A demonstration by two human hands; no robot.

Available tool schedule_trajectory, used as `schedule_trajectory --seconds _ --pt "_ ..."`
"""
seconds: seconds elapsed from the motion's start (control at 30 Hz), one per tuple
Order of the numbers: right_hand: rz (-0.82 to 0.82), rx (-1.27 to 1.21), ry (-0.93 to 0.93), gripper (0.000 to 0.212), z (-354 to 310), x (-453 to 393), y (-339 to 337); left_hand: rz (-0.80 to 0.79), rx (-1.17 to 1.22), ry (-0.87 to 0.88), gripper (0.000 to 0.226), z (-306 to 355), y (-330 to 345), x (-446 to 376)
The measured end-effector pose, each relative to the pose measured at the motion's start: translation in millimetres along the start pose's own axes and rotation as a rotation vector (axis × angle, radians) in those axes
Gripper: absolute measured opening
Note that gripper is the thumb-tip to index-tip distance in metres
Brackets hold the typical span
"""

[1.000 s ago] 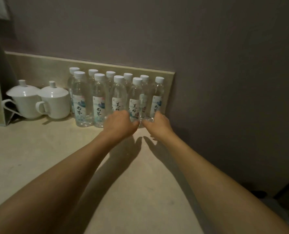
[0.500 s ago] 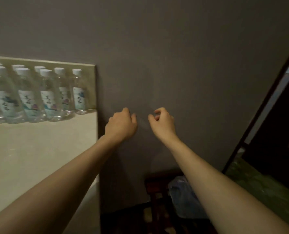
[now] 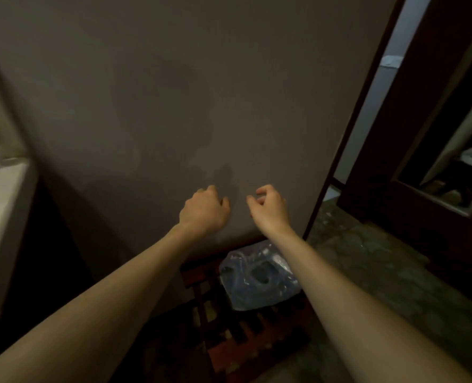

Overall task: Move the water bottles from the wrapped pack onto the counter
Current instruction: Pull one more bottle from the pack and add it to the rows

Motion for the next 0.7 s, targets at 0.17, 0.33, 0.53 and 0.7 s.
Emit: schedule_trajectory --seconds 0.17,0.33,0.53,0.7 --pt "-0.024 0.046 0.109 0.031 65.2 -30.9 -10.2 -0.146 0.020 0.019 0.039 24.1 67.1 -29.3" --pt "-0.075 0.094 0.245 0.022 125.9 -75.8 -5.7 -0.267 0.059 0.008 0.036 34.1 135.7 -79.0" --pt "-0.197 0.145 0.395 0.018 197.5 -119.3 24.5 -0.445 0.136 -0.073 0.036 23.3 223.4 -118.6" --pt "-0.253 0.146 0.481 0.017 259.8 -133.2 44.8 -0.559 0.131 -0.111 0.036 13.1 291.1 -130.3"
Point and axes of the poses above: each hand's wrist, its own x-axis away from the middle knuckle, its own y-axis out of the palm, z = x × y, the point moved 7 cm from there along -x, towards the middle knuckle, and after that the axes turned 1 degree about z, right-handed, at the moved point
